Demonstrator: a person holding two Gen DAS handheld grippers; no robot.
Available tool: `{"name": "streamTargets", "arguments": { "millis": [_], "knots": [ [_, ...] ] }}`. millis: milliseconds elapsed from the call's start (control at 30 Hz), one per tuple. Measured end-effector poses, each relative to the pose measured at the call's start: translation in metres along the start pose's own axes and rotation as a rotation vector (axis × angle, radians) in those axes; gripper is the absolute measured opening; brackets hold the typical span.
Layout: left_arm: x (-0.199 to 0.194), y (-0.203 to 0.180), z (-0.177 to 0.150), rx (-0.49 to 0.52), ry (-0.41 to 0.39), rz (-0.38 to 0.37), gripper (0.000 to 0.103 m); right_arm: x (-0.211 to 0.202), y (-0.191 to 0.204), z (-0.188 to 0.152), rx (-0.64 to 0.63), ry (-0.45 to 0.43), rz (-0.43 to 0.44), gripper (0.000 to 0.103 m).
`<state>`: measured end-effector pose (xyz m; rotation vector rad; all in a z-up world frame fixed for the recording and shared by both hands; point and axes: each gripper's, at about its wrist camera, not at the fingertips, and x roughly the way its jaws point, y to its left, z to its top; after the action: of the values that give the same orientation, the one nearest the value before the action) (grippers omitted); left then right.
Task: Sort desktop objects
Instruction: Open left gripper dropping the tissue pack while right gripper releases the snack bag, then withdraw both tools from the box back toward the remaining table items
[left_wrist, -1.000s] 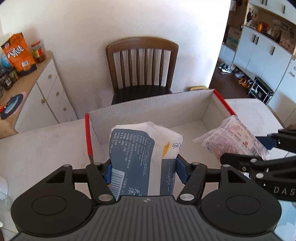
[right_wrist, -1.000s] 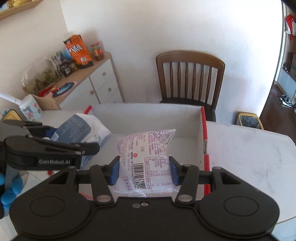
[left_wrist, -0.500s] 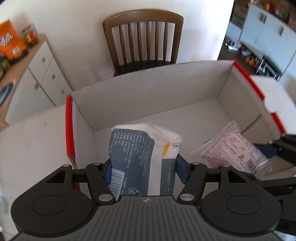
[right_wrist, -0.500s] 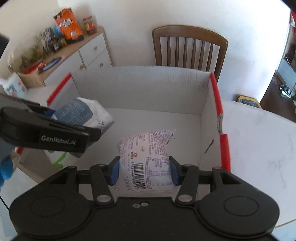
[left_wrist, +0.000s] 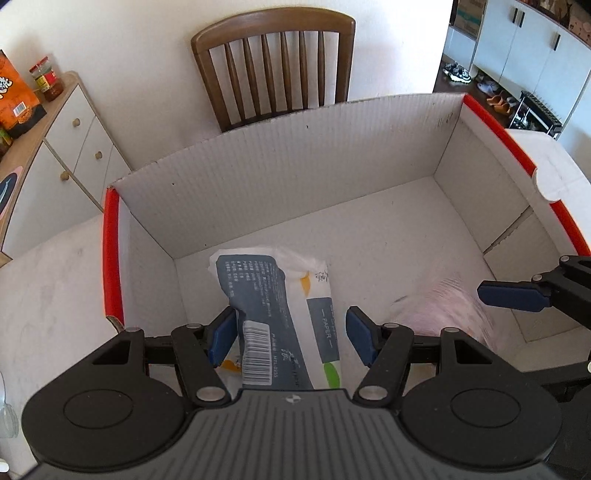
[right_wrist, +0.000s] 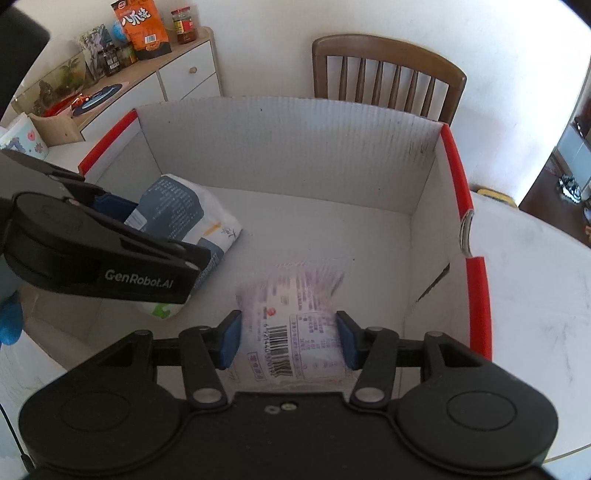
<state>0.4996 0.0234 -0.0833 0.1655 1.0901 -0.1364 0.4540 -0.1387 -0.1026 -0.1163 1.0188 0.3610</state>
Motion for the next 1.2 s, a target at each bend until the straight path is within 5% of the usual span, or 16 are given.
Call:
{"name": "streamTargets", "arguments": {
  "millis": [467, 1200],
  "knots": [
    [-0.058, 0.005, -0.013, -0.067, -0.111, -0.010, 0.064, -0.050, 0.006, 0.002, -0.028, -0.097, 0.036, 0.073],
    [-0.171, -0.018, -0.084, -0.050, -0.256, -0.102, 0.064, -0.148, 0.015, -0.048, 0.000, -0.188, 0.081, 0.078]
  ]
}}
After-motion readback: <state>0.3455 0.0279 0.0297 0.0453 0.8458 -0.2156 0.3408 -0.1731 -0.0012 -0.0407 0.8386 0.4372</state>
